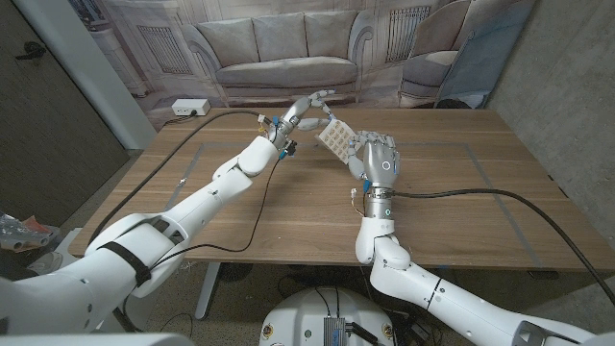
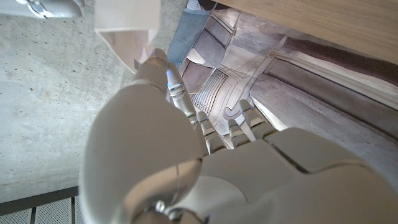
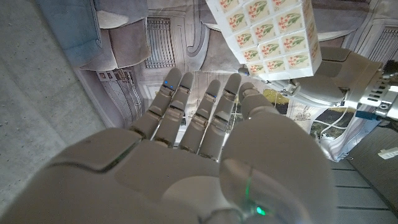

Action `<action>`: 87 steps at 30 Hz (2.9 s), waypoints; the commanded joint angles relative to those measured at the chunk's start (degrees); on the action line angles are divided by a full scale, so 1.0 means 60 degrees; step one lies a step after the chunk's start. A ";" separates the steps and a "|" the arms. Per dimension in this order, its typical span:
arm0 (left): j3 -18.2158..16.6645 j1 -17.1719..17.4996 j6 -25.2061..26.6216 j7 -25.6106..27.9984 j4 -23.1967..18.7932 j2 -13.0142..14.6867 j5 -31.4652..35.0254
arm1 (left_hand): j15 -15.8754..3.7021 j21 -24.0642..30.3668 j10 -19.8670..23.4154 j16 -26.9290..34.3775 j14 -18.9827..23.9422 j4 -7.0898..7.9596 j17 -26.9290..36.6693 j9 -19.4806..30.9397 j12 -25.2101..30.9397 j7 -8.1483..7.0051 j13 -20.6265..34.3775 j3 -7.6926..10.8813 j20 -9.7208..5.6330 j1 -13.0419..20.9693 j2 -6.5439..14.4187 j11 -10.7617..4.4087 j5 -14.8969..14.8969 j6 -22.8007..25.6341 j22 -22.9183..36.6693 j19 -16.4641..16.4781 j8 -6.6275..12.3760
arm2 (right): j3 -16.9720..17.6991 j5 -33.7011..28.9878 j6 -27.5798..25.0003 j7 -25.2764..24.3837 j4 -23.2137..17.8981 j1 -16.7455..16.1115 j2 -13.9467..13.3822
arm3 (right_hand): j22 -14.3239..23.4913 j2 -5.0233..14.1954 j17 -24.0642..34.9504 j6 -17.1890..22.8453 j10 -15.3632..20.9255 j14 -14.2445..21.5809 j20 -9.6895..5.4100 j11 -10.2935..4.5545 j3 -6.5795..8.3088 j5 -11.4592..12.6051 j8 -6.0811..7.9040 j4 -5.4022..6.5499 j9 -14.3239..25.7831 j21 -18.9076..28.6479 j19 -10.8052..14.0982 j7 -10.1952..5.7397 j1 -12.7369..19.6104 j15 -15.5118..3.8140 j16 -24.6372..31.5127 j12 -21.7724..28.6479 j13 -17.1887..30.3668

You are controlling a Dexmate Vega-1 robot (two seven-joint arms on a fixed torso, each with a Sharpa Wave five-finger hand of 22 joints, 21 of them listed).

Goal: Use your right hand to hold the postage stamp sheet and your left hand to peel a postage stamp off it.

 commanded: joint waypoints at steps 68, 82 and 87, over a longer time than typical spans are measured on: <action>0.0565 -0.0404 0.0459 -0.1495 -0.0742 0.0279 -0.0116 | -0.0134 0.0066 -0.0145 0.0000 -0.0390 0.0159 0.0068 0.0597 -0.0070 0.0038 0.0155 -0.0378 -0.0006 0.0083 0.0349 0.0073 0.0388 -0.0320 0.0082 -0.0206 0.0311 | 0.0872 -0.1646 0.0112 0.0005 0.1377 0.0432 0.1211 | 0.0005 -0.0477 0.0061 -0.0614 -0.0484 -0.0210 -0.0153 -0.0031 -0.0073 0.0435 -0.0402 0.0095 0.0094 0.0212 -0.0060 -0.0129 0.0148 -0.1555 0.0053 0.0136 0.0033; 0.0498 -0.0472 0.0268 -0.1376 -0.0337 0.0047 -0.0235 | -0.0150 0.0088 -0.0135 0.0011 -0.0400 0.0181 0.0066 0.0697 -0.0059 0.0040 0.0169 -0.0442 0.0009 0.0090 0.0390 0.0111 0.0421 -0.0383 0.0084 -0.0216 0.0359 | -0.0276 -0.0682 -0.0159 0.0050 0.1084 0.1117 0.0187 | 0.0003 -0.0572 0.0069 -0.0674 -0.0555 -0.0142 -0.0158 0.0038 -0.0190 0.0469 -0.0432 0.0168 0.0100 0.0244 -0.0072 -0.0023 -0.0030 -0.1553 0.0067 0.0096 0.0037; 0.0521 -0.0558 0.0186 -0.1524 -0.0146 -0.0019 -0.0278 | -0.0153 0.0096 -0.0124 0.0016 -0.0397 0.0189 0.0066 0.0731 -0.0052 0.0002 0.0174 -0.0463 0.0004 0.0091 0.0404 0.0116 0.0431 -0.0395 0.0085 -0.0217 0.0379 | 0.0353 -0.1417 0.0125 -0.0126 0.1549 0.0799 0.0852 | 0.0004 -0.0373 0.0066 0.0134 -0.0427 -0.0127 -0.0187 -0.0108 -0.0118 0.0541 -0.0125 0.0155 0.0120 0.0269 -0.0115 -0.0032 0.0058 -0.1592 0.0060 0.0146 0.0033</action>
